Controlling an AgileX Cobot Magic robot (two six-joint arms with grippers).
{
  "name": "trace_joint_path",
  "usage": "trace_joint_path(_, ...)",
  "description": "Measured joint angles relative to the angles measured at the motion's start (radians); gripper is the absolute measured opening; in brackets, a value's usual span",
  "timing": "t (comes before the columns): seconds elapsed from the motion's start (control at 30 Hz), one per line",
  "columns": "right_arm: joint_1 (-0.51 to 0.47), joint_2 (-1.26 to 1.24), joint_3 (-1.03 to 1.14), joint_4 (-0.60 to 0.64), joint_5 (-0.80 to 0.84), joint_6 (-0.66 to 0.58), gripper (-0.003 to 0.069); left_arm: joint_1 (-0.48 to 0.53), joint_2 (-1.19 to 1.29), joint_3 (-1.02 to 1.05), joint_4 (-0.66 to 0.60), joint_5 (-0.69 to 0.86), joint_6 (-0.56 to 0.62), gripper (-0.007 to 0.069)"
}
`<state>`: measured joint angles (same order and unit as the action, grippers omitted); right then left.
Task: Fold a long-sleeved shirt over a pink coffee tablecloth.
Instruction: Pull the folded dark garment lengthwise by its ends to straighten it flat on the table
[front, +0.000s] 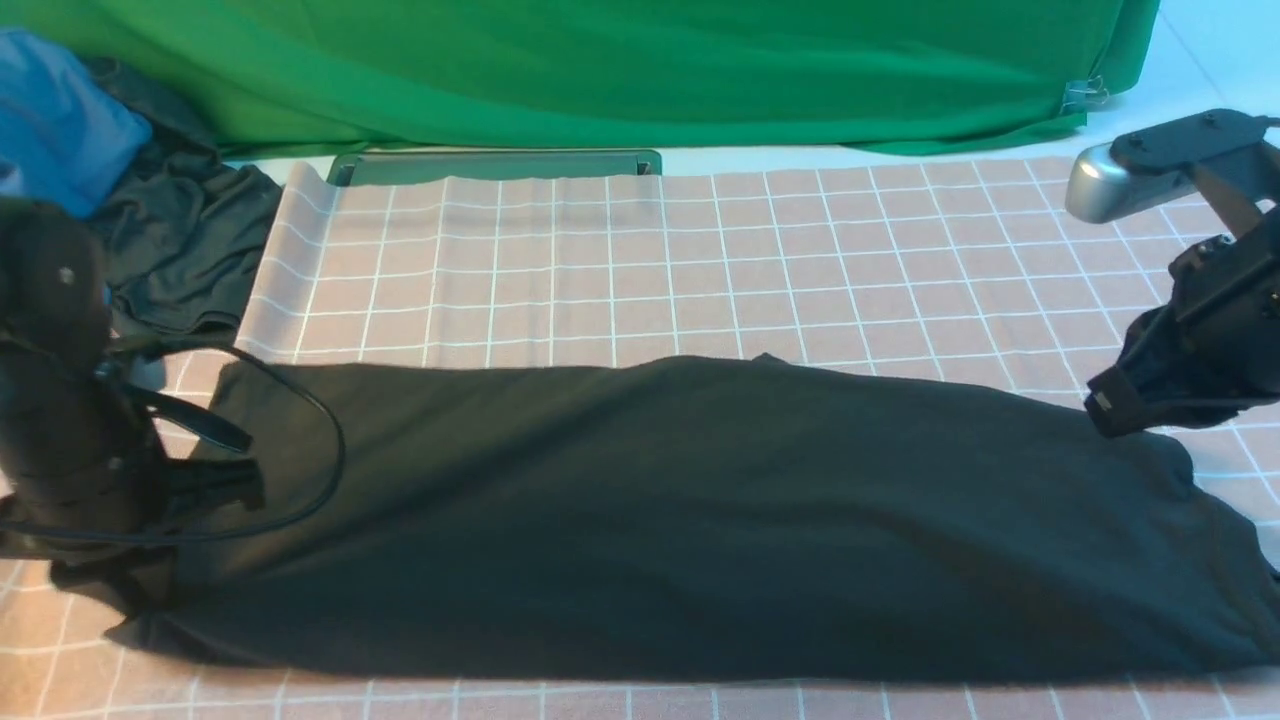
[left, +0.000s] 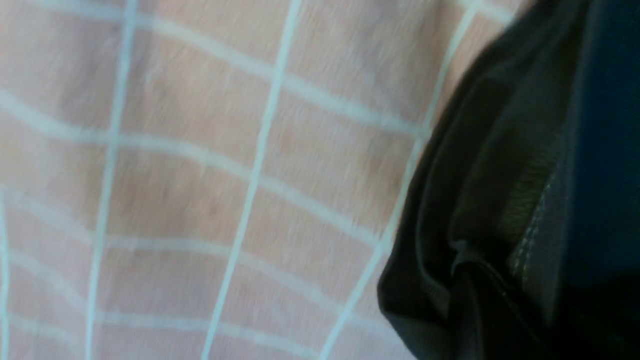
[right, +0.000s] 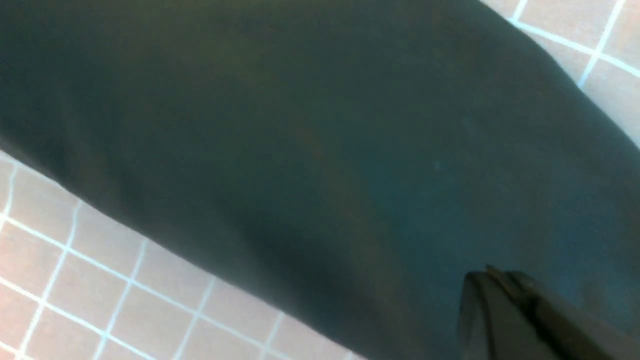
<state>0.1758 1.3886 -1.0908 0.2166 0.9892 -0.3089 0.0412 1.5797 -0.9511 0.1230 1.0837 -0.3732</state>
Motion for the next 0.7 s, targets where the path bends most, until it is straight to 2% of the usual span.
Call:
trace_joint_path(0.2, 0.0, -0.003, 0.0, -0.1, 0.029, 0.072, 0.0046, 0.0, -0.056, 0.0, 0.001, 0.101, -0.02, 0.0032)
trace_joint_path(0.3, -0.014, -0.003, 0.0, -0.136, 0.031, 0.12, 0.009, 0.0, -0.058, 0.0, 0.001, 0.103, -0.037, 0.0052)
trace_joint_path(0.4, -0.055, -0.003, 0.0, -0.149, 0.037, 0.158, 0.0215, 0.0, -0.059, 0.0, 0.013, 0.104, -0.038, 0.0137)
trace_joint_path(0.43, -0.062, -0.003, 0.0, -0.15, 0.037, 0.161, 0.0235, 0.0, -0.059, 0.0, 0.015, 0.104, -0.038, 0.0153)
trace_joint_path(0.47, -0.09, -0.003, 0.0, -0.153, 0.037, 0.174, 0.0302, 0.0, -0.062, 0.0, 0.025, 0.106, -0.04, 0.0225)
trace_joint_path(0.53, -0.112, -0.003, 0.0, -0.155, 0.037, 0.184, 0.0355, 0.0, -0.063, 0.0, 0.032, 0.108, -0.041, 0.0274)
trace_joint_path(0.57, -0.136, -0.003, 0.0, -0.156, 0.039, 0.199, 0.0416, 0.0, -0.063, 0.001, 0.047, 0.108, -0.041, 0.0353)
trace_joint_path(0.6, -0.143, -0.003, 0.0, -0.156, 0.04, 0.203, 0.0429, 0.0, -0.064, 0.001, 0.049, 0.109, -0.041, 0.0372)
trace_joint_path(0.63, -0.171, -0.002, 0.0, -0.158, 0.055, 0.211, 0.048, 0.0, -0.07, 0.001, 0.057, 0.109, -0.041, 0.0437)
trace_joint_path(0.7, -0.194, 0.006, 0.0, -0.158, 0.07, 0.221, 0.0534, 0.0, -0.093, 0.005, 0.053, 0.101, -0.042, 0.0469)
